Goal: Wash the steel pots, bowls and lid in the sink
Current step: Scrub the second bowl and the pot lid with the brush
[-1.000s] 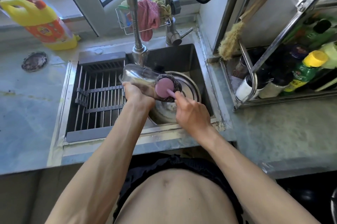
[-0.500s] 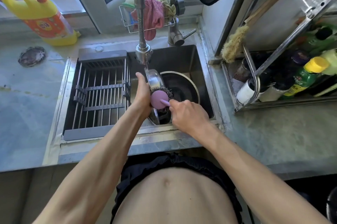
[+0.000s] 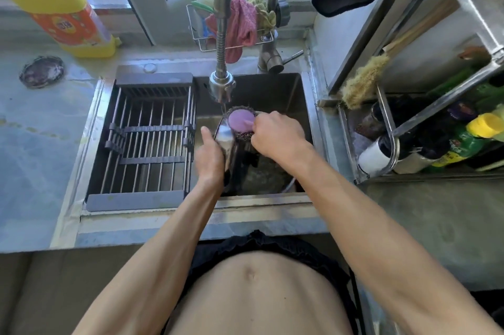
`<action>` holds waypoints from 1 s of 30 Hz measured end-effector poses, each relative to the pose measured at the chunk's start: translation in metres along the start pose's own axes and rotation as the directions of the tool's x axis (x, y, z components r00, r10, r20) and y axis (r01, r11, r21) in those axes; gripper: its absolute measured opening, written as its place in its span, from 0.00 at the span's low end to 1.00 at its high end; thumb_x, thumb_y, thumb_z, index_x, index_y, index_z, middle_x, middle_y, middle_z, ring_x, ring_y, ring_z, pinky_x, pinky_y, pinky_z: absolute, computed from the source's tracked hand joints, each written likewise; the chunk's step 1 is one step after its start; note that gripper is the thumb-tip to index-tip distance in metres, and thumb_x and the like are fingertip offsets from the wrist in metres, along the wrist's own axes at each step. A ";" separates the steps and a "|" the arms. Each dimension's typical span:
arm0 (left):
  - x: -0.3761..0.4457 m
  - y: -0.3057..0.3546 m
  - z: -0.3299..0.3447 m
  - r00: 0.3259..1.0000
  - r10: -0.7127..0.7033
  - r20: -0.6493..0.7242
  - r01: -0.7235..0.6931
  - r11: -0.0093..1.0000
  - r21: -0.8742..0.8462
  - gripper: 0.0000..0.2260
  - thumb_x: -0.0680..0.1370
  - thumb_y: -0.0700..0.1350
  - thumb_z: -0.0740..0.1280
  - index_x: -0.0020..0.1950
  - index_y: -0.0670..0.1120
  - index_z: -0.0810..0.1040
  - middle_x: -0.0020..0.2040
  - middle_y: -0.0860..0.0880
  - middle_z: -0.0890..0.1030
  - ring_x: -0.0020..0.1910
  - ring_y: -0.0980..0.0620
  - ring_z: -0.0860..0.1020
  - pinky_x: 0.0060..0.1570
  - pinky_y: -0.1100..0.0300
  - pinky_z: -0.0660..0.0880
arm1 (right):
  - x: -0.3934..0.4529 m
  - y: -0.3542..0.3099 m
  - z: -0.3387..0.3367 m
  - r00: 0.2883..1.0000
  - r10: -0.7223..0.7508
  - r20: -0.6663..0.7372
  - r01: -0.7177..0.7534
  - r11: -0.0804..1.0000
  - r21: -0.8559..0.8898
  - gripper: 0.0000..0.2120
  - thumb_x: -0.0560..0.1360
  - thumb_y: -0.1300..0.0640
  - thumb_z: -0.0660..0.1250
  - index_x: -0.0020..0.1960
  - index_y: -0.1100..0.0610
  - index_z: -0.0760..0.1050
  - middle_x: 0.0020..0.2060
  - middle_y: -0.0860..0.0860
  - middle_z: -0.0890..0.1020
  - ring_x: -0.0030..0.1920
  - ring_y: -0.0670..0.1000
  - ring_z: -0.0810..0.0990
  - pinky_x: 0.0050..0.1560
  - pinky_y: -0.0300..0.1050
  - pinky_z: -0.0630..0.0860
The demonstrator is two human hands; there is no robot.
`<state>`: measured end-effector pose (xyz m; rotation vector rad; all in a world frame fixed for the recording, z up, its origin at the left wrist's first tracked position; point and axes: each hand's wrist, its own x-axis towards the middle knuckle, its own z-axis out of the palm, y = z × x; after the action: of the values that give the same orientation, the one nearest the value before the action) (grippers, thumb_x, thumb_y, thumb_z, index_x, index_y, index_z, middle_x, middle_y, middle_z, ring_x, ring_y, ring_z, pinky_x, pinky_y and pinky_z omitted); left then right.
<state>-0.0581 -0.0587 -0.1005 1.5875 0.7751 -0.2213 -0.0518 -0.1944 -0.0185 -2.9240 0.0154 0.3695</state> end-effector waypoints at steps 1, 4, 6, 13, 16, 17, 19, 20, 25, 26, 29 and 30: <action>0.005 0.001 -0.002 0.999 0.022 -0.039 -0.022 1.000 0.018 0.28 0.84 0.63 0.54 0.39 0.44 0.78 0.40 0.47 0.80 0.43 0.46 0.79 0.50 0.51 0.74 | 0.010 0.003 -0.005 1.000 0.013 0.018 -0.013 1.000 -0.021 0.13 0.80 0.55 0.58 0.60 0.58 0.76 0.53 0.57 0.81 0.52 0.60 0.81 0.43 0.50 0.71; 0.022 0.003 -0.013 0.994 0.061 -0.093 -0.050 0.992 0.114 0.28 0.82 0.63 0.56 0.33 0.43 0.73 0.35 0.46 0.77 0.39 0.44 0.76 0.48 0.49 0.75 | 0.018 -0.004 -0.009 0.989 -0.085 0.118 0.098 0.989 -0.109 0.13 0.79 0.56 0.59 0.60 0.57 0.76 0.52 0.56 0.81 0.50 0.59 0.81 0.42 0.48 0.71; 0.028 0.004 -0.017 0.991 0.089 -0.099 -0.066 0.975 0.214 0.27 0.83 0.62 0.56 0.35 0.43 0.73 0.32 0.46 0.75 0.36 0.45 0.74 0.42 0.52 0.71 | 0.013 -0.014 -0.004 0.969 -0.199 0.144 0.224 0.956 -0.191 0.14 0.78 0.58 0.59 0.60 0.56 0.77 0.54 0.55 0.81 0.52 0.59 0.81 0.42 0.46 0.68; 0.026 -0.012 -0.018 0.974 0.205 -0.095 -0.171 0.944 0.282 0.32 0.83 0.63 0.59 0.26 0.41 0.70 0.26 0.45 0.73 0.30 0.47 0.70 0.36 0.53 0.67 | 0.036 -0.016 -0.009 0.964 -0.216 0.154 0.240 0.957 -0.163 0.13 0.76 0.58 0.58 0.58 0.56 0.76 0.50 0.56 0.81 0.47 0.60 0.79 0.41 0.48 0.68; 0.025 -0.016 -0.027 0.960 0.271 -0.075 -0.246 0.938 0.242 0.32 0.80 0.64 0.66 0.24 0.46 0.63 0.23 0.50 0.64 0.25 0.52 0.63 0.32 0.55 0.62 | 0.056 -0.002 -0.015 0.987 -0.063 0.146 0.091 0.977 -0.193 0.13 0.77 0.58 0.59 0.59 0.57 0.76 0.48 0.56 0.80 0.47 0.59 0.80 0.42 0.49 0.72; 0.028 -0.017 -0.029 0.962 0.263 -0.067 -0.245 0.948 0.204 0.31 0.79 0.63 0.68 0.24 0.46 0.64 0.23 0.50 0.64 0.25 0.52 0.62 0.32 0.55 0.61 | 0.057 -0.002 -0.016 0.988 -0.044 0.149 0.077 0.972 -0.222 0.13 0.77 0.59 0.59 0.60 0.58 0.76 0.49 0.56 0.81 0.48 0.59 0.81 0.42 0.49 0.71; 0.034 -0.021 -0.033 0.978 0.201 -0.054 -0.195 0.976 0.099 0.29 0.77 0.62 0.71 0.26 0.45 0.66 0.25 0.48 0.64 0.25 0.53 0.62 0.32 0.56 0.59 | 0.048 -0.014 -0.013 0.981 -0.106 0.162 0.143 0.960 -0.242 0.14 0.77 0.60 0.59 0.60 0.58 0.76 0.51 0.55 0.80 0.51 0.59 0.81 0.42 0.48 0.69; 0.035 -0.021 -0.035 0.985 0.167 -0.049 -0.164 0.985 0.059 0.29 0.76 0.62 0.72 0.27 0.45 0.66 0.25 0.48 0.64 0.25 0.53 0.61 0.31 0.56 0.59 | 0.041 -0.023 -0.010 0.971 -0.170 0.169 0.208 0.950 -0.235 0.14 0.76 0.61 0.59 0.60 0.57 0.76 0.52 0.55 0.80 0.51 0.59 0.80 0.42 0.47 0.68; 0.035 -0.024 -0.044 0.994 0.089 -0.064 -0.089 0.996 0.002 0.26 0.75 0.61 0.74 0.30 0.44 0.70 0.28 0.47 0.68 0.26 0.54 0.67 0.29 0.58 0.63 | 0.059 -0.011 -0.012 0.982 -0.066 0.176 0.089 0.988 -0.123 0.13 0.77 0.58 0.59 0.59 0.57 0.75 0.52 0.56 0.81 0.47 0.59 0.79 0.43 0.48 0.70; 0.036 -0.023 -0.046 0.995 0.078 -0.065 -0.079 0.997 -0.016 0.25 0.75 0.61 0.74 0.30 0.45 0.70 0.30 0.45 0.70 0.27 0.52 0.69 0.30 0.58 0.66 | 0.063 -0.005 -0.013 0.984 -0.024 0.177 0.048 0.991 -0.128 0.13 0.77 0.57 0.59 0.59 0.58 0.74 0.51 0.56 0.81 0.44 0.59 0.78 0.43 0.49 0.70; 0.040 -0.019 -0.043 0.998 0.055 -0.035 -0.055 0.998 -0.010 0.25 0.75 0.62 0.74 0.26 0.48 0.71 0.28 0.48 0.74 0.27 0.52 0.73 0.33 0.57 0.70 | 0.054 -0.016 -0.011 0.982 -0.094 0.166 0.116 0.984 -0.133 0.13 0.76 0.59 0.58 0.58 0.57 0.75 0.48 0.55 0.81 0.43 0.59 0.78 0.42 0.48 0.71; 0.040 -0.019 -0.041 0.999 0.038 -0.027 -0.038 0.999 -0.002 0.26 0.75 0.62 0.74 0.25 0.49 0.71 0.26 0.50 0.73 0.25 0.54 0.72 0.33 0.57 0.70 | 0.047 -0.024 -0.007 0.974 -0.152 0.169 0.173 0.978 -0.117 0.13 0.75 0.59 0.59 0.58 0.56 0.75 0.47 0.54 0.80 0.45 0.59 0.79 0.42 0.48 0.71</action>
<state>-0.0512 -0.0073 -0.1300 1.6042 0.7650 -0.1711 -0.0039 -0.1719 -0.0185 -2.9856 -0.2801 0.5970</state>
